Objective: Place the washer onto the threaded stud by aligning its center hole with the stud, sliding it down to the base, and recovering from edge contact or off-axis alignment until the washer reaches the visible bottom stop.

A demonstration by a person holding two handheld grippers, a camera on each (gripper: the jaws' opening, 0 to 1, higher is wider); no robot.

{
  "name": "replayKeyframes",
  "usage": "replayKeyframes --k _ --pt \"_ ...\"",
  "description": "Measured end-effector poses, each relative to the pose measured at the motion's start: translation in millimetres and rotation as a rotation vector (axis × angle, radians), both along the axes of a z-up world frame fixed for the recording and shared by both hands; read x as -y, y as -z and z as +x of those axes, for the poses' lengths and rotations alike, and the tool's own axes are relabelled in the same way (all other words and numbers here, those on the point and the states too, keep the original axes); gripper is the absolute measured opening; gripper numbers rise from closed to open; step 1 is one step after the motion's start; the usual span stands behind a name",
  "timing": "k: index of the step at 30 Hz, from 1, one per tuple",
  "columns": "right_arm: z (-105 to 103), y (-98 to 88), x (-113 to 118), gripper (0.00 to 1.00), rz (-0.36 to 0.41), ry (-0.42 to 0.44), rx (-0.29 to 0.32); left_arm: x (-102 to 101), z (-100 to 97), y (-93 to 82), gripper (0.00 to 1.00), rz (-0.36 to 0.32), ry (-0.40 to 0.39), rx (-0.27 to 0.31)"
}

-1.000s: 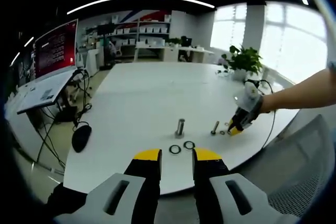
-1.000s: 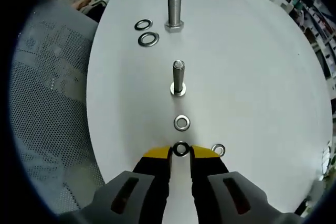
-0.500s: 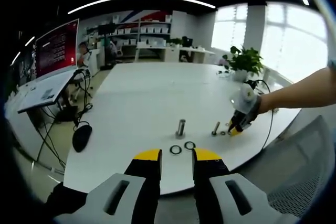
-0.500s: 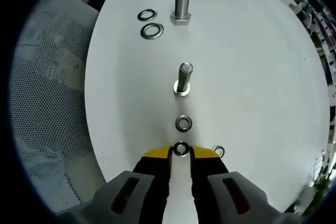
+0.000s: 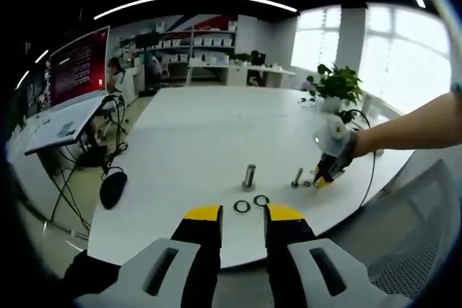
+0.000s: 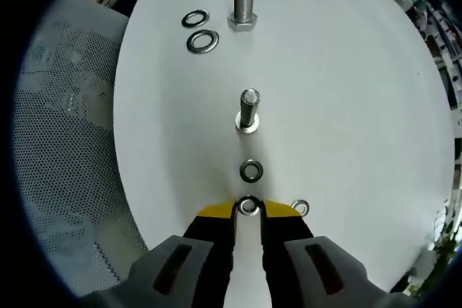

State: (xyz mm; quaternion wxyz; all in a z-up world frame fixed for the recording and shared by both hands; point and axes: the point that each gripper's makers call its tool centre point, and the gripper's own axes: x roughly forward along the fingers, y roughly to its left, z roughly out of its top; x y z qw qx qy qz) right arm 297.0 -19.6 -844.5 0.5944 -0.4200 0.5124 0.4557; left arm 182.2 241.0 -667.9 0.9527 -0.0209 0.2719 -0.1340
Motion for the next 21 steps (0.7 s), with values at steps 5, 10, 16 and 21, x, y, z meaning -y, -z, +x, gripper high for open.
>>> replayKeyframes --k 5,10,16,21 --pt "-0.1 0.6 -1.1 0.15 0.002 0.023 0.001 -0.3 0.4 0.0 0.2 0.0 -0.001 0.001" --pt "-0.4 -0.1 -0.8 0.15 0.008 0.039 0.005 -0.1 0.5 0.0 0.2 0.001 0.0 0.0" --pt "-0.3 0.3 -1.6 0.15 -0.004 0.058 0.005 -0.5 0.7 -0.7 0.2 -0.002 -0.004 0.004" --pt "0.9 0.0 -1.1 0.15 -0.006 0.063 -0.002 -0.1 0.6 -0.4 0.2 -0.001 -0.001 0.002"
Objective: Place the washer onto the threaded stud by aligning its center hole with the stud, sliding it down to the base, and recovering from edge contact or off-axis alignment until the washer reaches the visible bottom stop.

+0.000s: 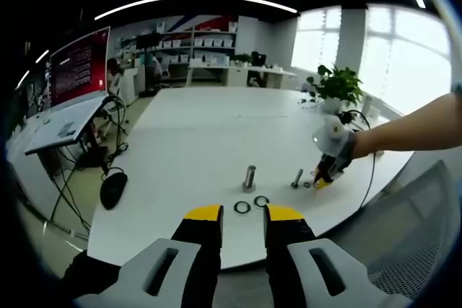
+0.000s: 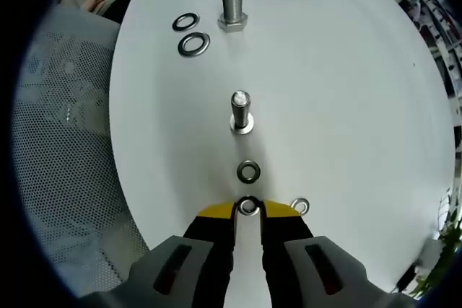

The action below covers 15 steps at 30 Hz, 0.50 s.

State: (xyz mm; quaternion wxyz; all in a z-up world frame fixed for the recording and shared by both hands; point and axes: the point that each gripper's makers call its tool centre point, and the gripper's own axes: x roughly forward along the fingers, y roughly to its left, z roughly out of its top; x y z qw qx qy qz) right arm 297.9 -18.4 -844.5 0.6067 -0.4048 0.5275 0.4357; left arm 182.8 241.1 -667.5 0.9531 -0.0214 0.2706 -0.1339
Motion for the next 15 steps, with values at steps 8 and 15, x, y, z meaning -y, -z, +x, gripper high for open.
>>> replayKeyframes --k 8,15 --pt "-0.1 0.0 -0.9 0.14 -0.012 0.008 0.004 0.0 0.6 -1.3 0.2 -0.005 -0.002 0.007" --pt "3.0 -6.4 -2.8 0.13 0.023 -0.004 0.027 0.7 -0.4 -0.1 0.2 -0.003 0.004 0.001"
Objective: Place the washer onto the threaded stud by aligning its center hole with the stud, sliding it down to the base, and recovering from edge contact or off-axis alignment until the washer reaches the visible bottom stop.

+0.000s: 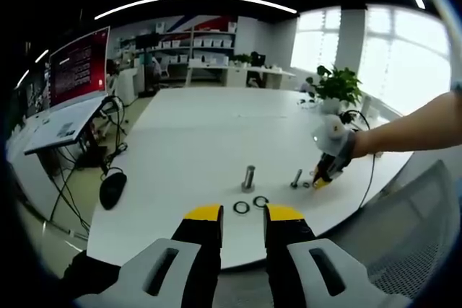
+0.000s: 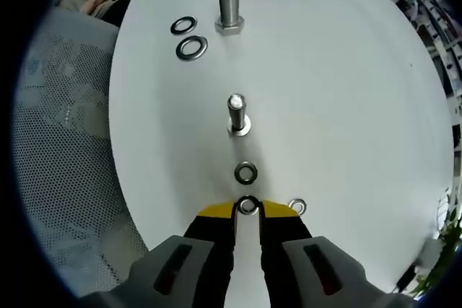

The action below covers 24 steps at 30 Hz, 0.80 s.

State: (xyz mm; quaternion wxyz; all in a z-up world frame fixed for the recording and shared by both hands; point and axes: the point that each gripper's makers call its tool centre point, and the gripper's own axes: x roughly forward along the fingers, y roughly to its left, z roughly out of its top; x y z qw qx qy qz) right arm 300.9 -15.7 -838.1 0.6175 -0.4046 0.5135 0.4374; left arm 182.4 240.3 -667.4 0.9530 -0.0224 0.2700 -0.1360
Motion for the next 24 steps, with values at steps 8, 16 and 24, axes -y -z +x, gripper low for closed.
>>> replayKeyframes --k 8,16,24 --pt "7 -29.5 -18 0.13 0.095 0.0 0.034 0 0.3 0.1 0.2 0.001 0.003 0.0" --pt "11 -53.0 -35 0.13 0.13 -0.052 0.055 1 0.3 -0.1 0.2 0.001 0.005 0.0" --pt "12 -68.1 -54 0.13 0.151 -0.108 0.06 1 0.4 -0.9 0.2 -0.001 0.003 0.003"
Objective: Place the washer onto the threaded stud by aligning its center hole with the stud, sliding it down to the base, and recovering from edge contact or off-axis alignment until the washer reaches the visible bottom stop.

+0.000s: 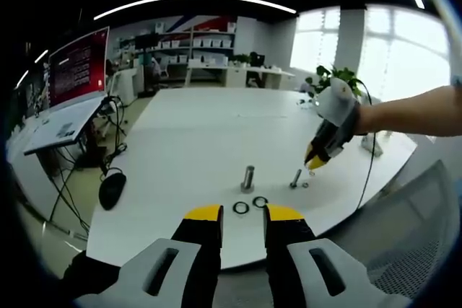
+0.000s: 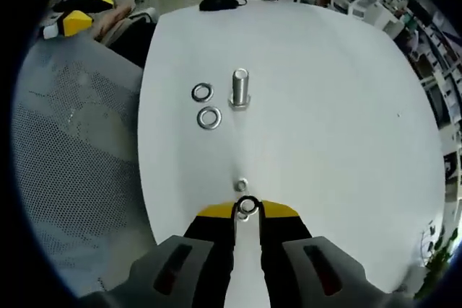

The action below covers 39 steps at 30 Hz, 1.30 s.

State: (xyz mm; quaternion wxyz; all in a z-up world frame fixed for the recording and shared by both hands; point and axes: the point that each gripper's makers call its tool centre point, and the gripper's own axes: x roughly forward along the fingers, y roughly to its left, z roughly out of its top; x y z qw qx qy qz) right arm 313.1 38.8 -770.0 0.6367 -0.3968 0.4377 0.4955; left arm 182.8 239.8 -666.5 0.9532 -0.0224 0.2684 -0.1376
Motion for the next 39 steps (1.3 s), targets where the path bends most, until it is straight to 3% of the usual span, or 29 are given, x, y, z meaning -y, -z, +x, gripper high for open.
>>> replayKeyframes --k 19,39 --pt "-1 15.3 -16 0.13 -0.072 -0.067 -0.049 -1 0.2 -0.5 0.2 -0.004 -0.01 0.003" --pt "-4 55.3 -15 0.13 -0.149 -0.1 -0.065 -2 0.3 0.2 0.2 -0.005 -0.012 0.0"
